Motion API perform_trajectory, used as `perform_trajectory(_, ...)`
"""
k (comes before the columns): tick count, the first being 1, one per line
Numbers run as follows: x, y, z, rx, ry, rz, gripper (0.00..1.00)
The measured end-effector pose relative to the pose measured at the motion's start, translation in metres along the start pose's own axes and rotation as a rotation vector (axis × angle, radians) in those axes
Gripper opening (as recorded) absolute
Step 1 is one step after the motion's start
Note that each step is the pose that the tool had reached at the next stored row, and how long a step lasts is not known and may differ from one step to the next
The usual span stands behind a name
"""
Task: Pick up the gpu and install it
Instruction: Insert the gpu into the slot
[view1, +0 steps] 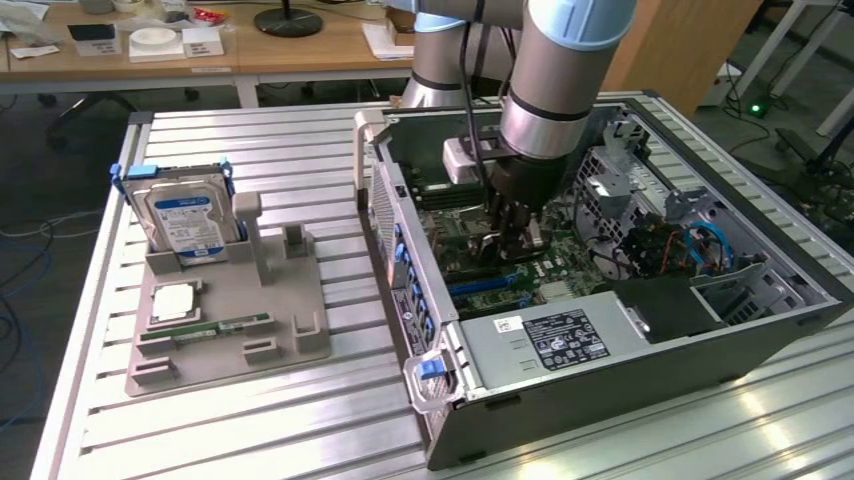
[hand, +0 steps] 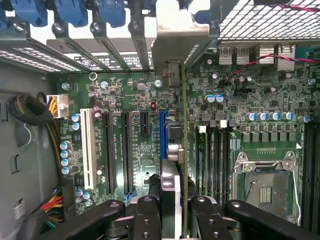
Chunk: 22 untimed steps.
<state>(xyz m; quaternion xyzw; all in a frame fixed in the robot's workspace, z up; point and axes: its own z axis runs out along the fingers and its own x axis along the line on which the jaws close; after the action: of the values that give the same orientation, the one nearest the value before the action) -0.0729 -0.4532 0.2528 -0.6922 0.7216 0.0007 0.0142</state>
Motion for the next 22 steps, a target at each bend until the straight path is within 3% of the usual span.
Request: perform_trajectory(22,0.005,0.0015,0.0127,-0.0003,0.0001,0.000,0.28)
